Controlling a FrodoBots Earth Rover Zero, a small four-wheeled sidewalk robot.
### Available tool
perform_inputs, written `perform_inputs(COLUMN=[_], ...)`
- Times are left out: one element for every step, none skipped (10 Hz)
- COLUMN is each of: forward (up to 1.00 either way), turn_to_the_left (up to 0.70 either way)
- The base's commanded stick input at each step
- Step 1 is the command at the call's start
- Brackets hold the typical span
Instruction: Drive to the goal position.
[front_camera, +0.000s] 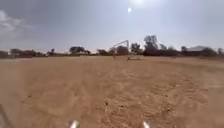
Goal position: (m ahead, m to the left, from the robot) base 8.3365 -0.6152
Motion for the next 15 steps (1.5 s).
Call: perform_inputs(forward=[0.7, 0.7, 0.7, 0.7, 0.7, 0.7, 0.7, 0.7, 0.7, 0.7, 0.7, 0.7, 0.7, 0.7, 0.7], turn_to_the_left=[0.0, 0.0, 0.0, 0.0, 0.0, 0.0, 0.0, 0.0, 0.0, 0.0, 0.0, 0.0, 0.0, 0.0, 0.0])
